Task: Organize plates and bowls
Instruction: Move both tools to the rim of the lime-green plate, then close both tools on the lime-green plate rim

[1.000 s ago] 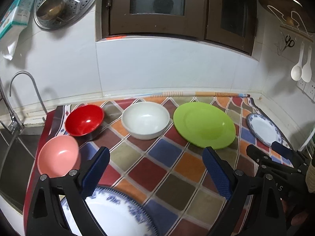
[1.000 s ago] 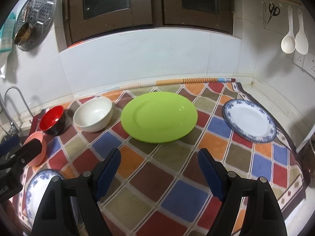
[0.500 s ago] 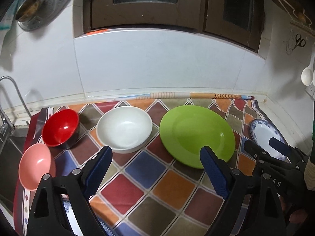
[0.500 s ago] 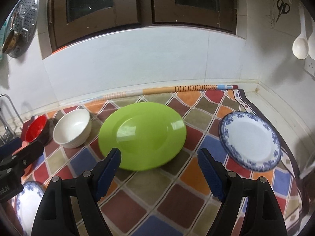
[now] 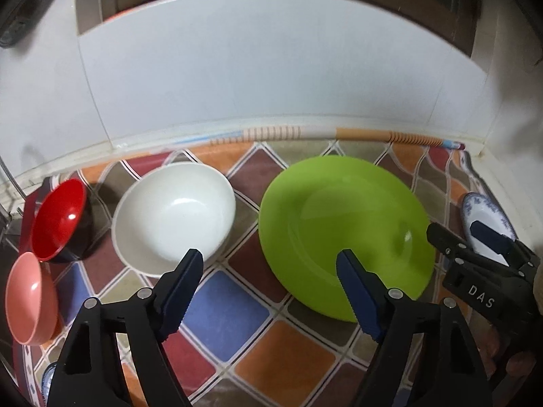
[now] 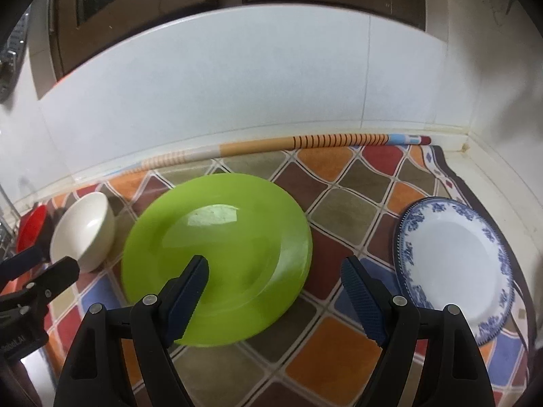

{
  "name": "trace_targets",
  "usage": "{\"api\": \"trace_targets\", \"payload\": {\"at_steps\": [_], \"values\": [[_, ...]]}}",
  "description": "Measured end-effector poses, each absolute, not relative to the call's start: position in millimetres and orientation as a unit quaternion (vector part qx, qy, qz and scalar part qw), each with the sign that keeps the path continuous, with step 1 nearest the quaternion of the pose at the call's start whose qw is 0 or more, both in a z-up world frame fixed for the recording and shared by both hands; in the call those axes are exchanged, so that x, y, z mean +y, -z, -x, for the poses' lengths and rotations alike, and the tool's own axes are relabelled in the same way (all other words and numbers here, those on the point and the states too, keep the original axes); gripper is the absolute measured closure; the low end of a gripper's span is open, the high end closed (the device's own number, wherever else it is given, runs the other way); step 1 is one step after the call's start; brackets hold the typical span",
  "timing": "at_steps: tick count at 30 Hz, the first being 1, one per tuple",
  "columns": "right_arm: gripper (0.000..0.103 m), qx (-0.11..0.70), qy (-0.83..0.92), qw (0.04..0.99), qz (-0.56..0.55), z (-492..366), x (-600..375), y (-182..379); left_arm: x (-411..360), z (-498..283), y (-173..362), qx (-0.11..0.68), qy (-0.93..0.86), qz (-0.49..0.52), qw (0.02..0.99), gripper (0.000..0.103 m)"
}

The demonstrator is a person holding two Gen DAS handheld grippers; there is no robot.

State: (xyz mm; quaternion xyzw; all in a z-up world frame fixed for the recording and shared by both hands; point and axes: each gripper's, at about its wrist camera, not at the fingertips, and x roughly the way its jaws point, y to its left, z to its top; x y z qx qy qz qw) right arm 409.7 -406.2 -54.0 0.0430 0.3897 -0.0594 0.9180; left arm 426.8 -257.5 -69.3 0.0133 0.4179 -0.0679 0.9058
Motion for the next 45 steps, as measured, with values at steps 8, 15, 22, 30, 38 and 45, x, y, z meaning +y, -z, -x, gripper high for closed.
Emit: {"api": "trace_targets", "payload": {"at_steps": [8, 15, 22, 30, 38, 45], "values": [[0.022, 0.411, 0.053, 0.909, -0.037, -441, -422, 79, -272, -452, 97, 0.433, 0.052, -0.021, 0.9, 0.028], [0.022, 0.435, 0.043, 0.899, -0.043, -465, -433, 99, -281, -465, 113, 0.444, 0.042, -0.032, 0.895, 0.032], [0.022, 0.445, 0.037, 0.894, -0.037, -478, -436, 111, -284, -472, 123, 0.45, 0.033, -0.031, 0.892, 0.034], [0.024, 0.452, 0.033, 0.891, -0.042, -486, -438, 119, -285, -477, 128, 0.455, 0.031, -0.029, 0.889, 0.039], [0.033, 0.457, 0.029, 0.888, -0.05, -499, -438, 122, -285, -480, 132, 0.463, 0.036, -0.018, 0.886, 0.047], [0.048, 0.456, 0.019, 0.889, -0.05, -508, -435, 122, -285, -485, 136, 0.466, 0.04, -0.013, 0.884, 0.052]]}}
